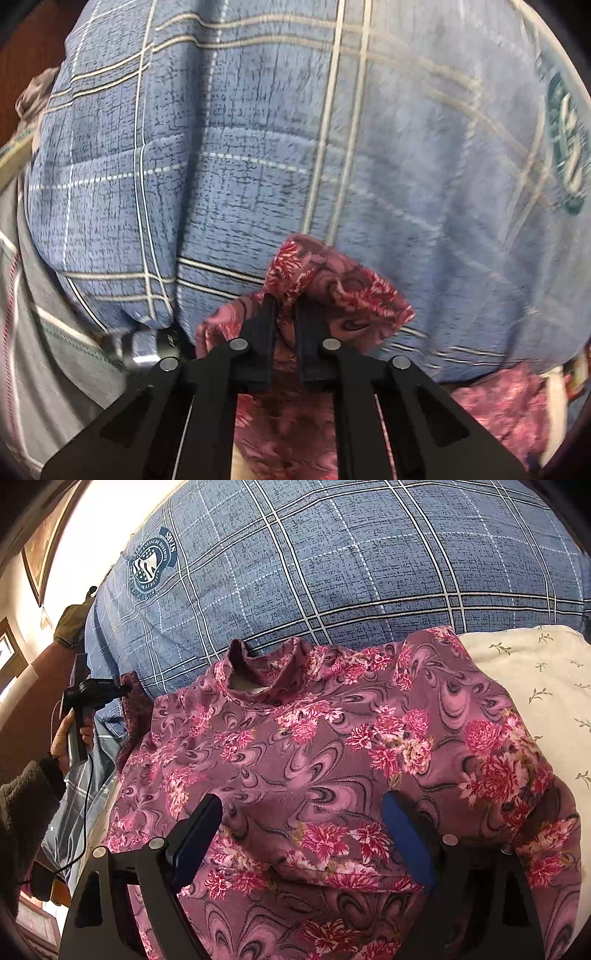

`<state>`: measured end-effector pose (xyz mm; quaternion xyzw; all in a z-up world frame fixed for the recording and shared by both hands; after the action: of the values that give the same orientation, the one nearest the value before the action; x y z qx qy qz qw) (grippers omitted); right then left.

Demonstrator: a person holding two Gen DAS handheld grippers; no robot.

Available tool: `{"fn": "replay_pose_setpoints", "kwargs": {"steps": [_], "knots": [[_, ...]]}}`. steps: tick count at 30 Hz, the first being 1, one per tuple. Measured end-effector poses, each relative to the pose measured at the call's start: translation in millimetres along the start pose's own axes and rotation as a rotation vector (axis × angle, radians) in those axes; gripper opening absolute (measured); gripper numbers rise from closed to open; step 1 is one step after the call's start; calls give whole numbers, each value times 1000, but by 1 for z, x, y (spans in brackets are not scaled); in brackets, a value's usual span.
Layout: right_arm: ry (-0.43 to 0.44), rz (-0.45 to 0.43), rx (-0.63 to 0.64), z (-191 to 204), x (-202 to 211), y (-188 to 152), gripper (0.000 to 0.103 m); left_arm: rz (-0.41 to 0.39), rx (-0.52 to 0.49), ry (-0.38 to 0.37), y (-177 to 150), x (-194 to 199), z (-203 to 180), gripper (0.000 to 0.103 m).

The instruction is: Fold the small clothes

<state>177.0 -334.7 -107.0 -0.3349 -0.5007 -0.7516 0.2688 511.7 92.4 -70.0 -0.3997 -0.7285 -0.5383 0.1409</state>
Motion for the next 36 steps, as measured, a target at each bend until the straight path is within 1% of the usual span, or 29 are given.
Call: {"fn": "replay_pose_setpoints", "kwargs": {"steps": [2,3,5,6,8,12,16,17,18,19,21,24,25,26,28,29,31,32,33,34,35,36], "knots": [[3,-1,-3,0,0,0,90,-29,40,-71,-6,20,-8,6],[4,-2,-4,0,0,0,90,-33,47,-92,-10,32,-10,6],[5,-3,-7,0,1,0,90,-45,53,-142,-19,53,-27,6],[6,-3,-8,-1,1,0,90,-50,59,-164,-25,72,-29,6],[7,-4,-10,0,1,0,90,-56,76,-223,-36,95,-47,6],[9,-6,-15,-1,2,-1,90,-52,88,-290,-59,122,-86,6],[13,-8,-20,-1,2,-1,90,-31,79,-334,-84,131,-131,6],[13,-8,-22,-1,2,-1,90,-22,80,-344,-93,131,-149,6],[14,-9,-24,-1,3,-1,90,-11,80,-356,-102,128,-167,6],[16,-9,-25,-1,3,-1,90,-5,81,-361,-103,118,-177,6],[18,-10,-28,-2,3,-2,90,17,87,-378,-124,111,-200,6],[19,-11,-31,-2,4,-2,90,80,149,-444,-162,92,-225,5],[20,-11,-32,-2,4,-2,90,100,163,-445,-174,87,-230,5],[21,-10,-32,-2,4,-2,90,116,163,-424,-191,79,-232,5],[22,-10,-34,-2,4,-2,90,144,176,-390,-209,68,-228,5],[22,-10,-35,-2,4,-2,90,167,213,-394,-223,64,-223,5],[20,-6,-36,-2,4,-2,90,191,277,-402,-238,68,-213,5],[18,-3,-36,-2,4,-2,90,169,307,-401,-243,78,-203,6],[6,13,-34,-1,3,0,90,136,309,-374,-243,87,-194,10],[-20,30,-25,1,2,2,91,100,286,-301,-240,98,-181,21],[-54,46,-19,6,1,8,91,71,260,-234,-239,105,-172,39],[-25,42,-32,15,2,15,91,41,229,-156,-235,112,-163,48]]}}
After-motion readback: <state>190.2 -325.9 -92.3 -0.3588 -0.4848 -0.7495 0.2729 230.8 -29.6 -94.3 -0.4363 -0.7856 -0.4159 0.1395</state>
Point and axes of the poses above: each gripper's, at about its wrist camera, not at the fingertips, and x roughly against the way its jaws point, z to its left, y to its top, the point moved 8 cm from there along -x, roughly the way its jaws point, and after that the axes turned 14 degrees about -y, right-handed, at the moved point
